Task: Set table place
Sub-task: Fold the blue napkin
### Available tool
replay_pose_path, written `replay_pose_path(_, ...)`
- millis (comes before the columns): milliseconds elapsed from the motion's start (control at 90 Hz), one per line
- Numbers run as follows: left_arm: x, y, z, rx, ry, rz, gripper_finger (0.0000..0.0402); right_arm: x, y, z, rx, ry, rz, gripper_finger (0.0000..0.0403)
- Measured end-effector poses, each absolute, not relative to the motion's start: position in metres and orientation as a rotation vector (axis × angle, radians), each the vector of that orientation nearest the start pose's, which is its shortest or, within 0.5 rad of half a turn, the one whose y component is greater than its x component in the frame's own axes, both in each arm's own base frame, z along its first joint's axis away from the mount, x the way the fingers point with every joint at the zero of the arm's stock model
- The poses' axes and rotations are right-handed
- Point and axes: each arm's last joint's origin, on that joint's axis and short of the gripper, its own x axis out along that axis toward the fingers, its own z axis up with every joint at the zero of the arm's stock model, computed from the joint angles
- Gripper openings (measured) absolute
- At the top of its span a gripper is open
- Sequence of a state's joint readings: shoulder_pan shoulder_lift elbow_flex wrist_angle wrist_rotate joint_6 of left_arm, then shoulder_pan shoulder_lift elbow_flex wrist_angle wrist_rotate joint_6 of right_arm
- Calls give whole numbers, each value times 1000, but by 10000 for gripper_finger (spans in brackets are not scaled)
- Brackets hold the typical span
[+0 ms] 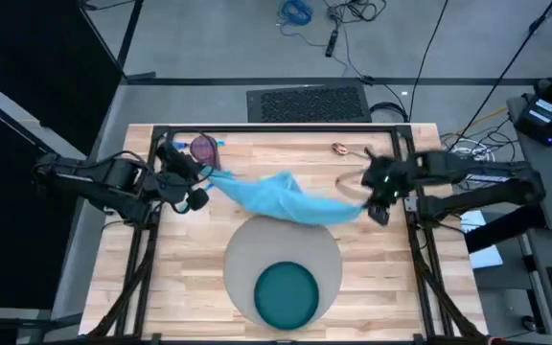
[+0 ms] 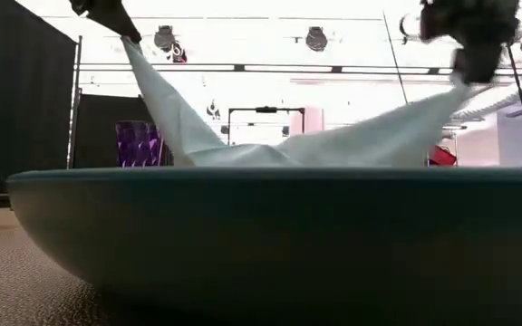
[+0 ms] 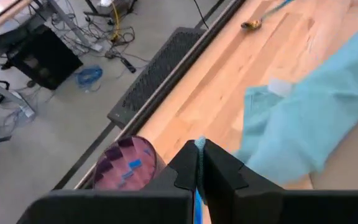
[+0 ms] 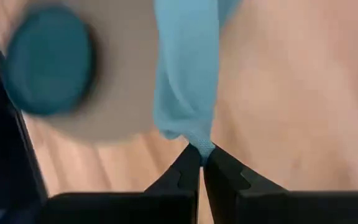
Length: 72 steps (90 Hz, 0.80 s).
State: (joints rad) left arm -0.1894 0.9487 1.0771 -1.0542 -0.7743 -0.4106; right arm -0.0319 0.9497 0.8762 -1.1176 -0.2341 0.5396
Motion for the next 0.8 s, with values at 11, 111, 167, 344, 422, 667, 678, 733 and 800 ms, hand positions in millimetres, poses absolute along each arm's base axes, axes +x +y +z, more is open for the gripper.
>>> replay_pose_path(11, 155, -9, 338, 54, 701, 693, 0, 150, 4, 268, 642, 1223, -139, 0)
replay_pose_path(111, 153, -9, 336, 27, 732, 687, 0, 153, 18, 241, 721, 1254, -102, 0)
replay_pose_path(167, 152, -9, 335, 19, 741, 689, 0, 158, 22, 228, 773, 1213, -116, 1)
replay_pose_path(344, 157, -11, 331, -7, 763, 678, 0, 177, 30, 202, 825, 1060, -115, 40)
replay_pose_path(422, 163, -13, 327, -21, 798, 653, 0, 181, 33, 192, 822, 1052, -119, 74)
replay_pose_path(667, 182, -18, 308, 12, 957, 641, 0, 195, 46, 174, 889, 1061, -112, 212)
replay_pose_path(678, 182, -18, 307, 15, 968, 639, 0, 196, 46, 174, 886, 1058, -106, 218)
replay_pose_path(733, 186, -19, 302, 20, 1009, 629, 0, 201, 45, 182, 868, 1026, -75, 245)
replay_pose_path(800, 190, -20, 297, 32, 1044, 627, 0, 209, 42, 197, 841, 978, -21, 271)
